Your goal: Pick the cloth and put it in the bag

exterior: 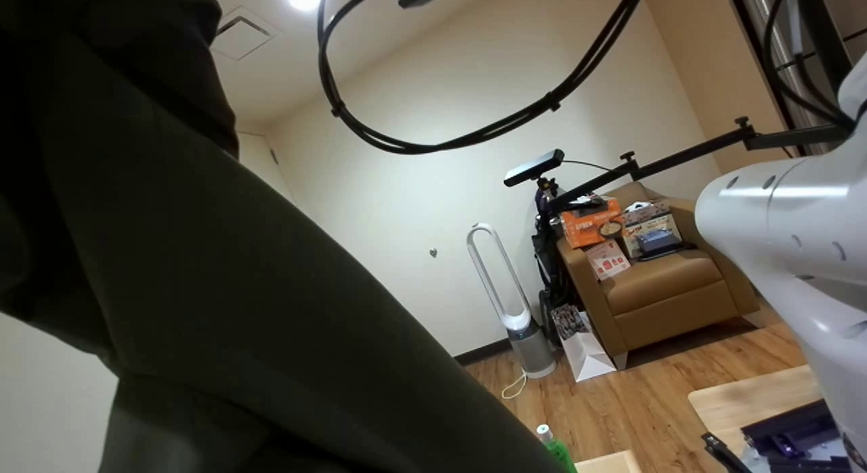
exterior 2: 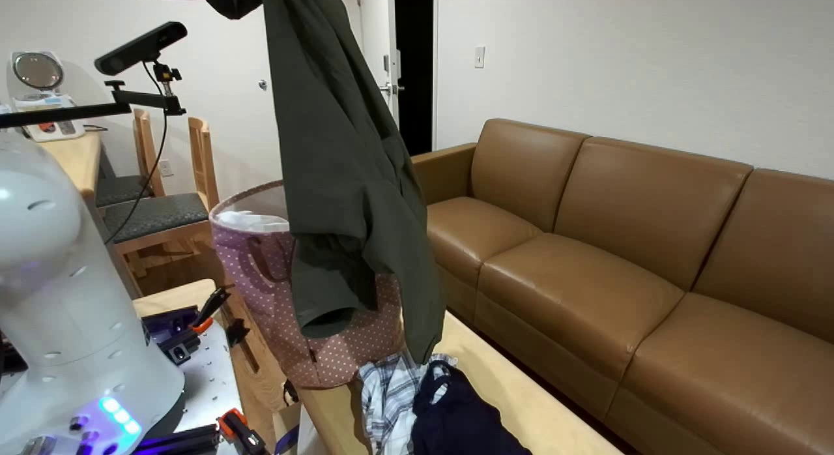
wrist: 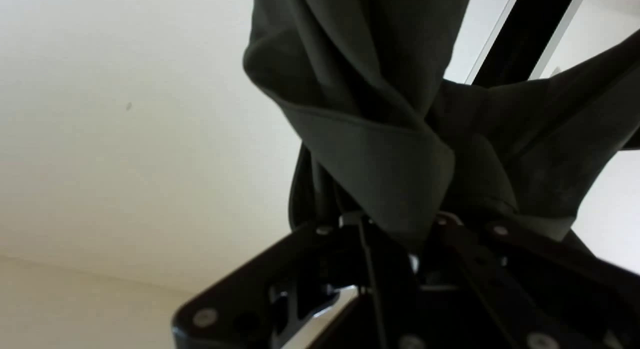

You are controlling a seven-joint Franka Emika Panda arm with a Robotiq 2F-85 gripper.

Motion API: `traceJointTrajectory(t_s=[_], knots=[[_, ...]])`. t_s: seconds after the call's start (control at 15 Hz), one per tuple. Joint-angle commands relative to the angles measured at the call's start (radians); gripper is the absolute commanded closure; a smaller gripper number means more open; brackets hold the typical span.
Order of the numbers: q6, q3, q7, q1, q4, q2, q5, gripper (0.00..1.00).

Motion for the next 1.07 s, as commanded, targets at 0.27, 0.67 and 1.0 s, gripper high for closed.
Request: traceJointTrajectory(t_s=[0.27,0.67,1.0], knots=[[0.113,-0.159,-0.146,0.064,-0.131,0.149,0.010,0.94],[0.147,-0.404,-0.265,0.327,-0.177,0.322,0.037,0.94],[0.098,-0.628,-0.337,0.543,-0.178,0.448,0.103,0.94]])
